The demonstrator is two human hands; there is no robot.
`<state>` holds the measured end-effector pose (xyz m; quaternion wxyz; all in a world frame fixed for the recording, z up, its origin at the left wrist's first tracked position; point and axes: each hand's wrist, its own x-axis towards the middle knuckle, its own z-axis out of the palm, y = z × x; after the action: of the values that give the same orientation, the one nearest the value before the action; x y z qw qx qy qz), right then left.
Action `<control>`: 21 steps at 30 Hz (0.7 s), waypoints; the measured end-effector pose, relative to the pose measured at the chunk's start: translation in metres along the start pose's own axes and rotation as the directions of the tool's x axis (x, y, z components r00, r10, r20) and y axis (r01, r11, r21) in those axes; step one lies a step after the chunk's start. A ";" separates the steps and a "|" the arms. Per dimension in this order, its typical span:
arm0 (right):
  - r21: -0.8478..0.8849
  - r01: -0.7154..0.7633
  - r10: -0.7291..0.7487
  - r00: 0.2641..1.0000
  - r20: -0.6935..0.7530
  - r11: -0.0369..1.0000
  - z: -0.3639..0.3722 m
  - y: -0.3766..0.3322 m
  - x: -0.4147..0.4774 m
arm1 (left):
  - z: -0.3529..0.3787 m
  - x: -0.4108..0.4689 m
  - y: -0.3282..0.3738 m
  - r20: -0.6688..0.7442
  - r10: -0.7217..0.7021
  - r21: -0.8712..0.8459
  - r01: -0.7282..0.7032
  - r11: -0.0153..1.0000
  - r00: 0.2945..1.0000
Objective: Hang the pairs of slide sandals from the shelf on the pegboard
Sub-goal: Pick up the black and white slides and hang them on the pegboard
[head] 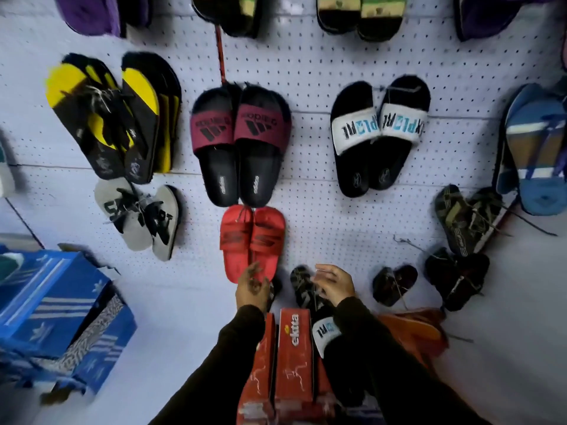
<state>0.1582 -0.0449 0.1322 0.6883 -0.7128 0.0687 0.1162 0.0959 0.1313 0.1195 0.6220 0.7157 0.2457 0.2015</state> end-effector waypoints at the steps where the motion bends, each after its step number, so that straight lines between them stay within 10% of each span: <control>1: -0.046 -0.018 0.017 1.000 -0.016 0.999 -0.012 0.013 -0.001 | 0.008 -0.009 -0.011 0.022 -0.039 0.036 0.038 0.999 0.999; 21: -0.404 -0.553 0.515 0.831 -0.210 0.729 -0.162 0.177 -0.021 | 0.138 -0.133 -0.139 0.231 -0.701 0.518 0.525 0.676 0.674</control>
<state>0.1037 -0.2154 -0.0290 0.4388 -0.8056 0.2708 0.2917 0.0577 -0.0428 -0.0362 0.5253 0.7256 0.3763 -0.2368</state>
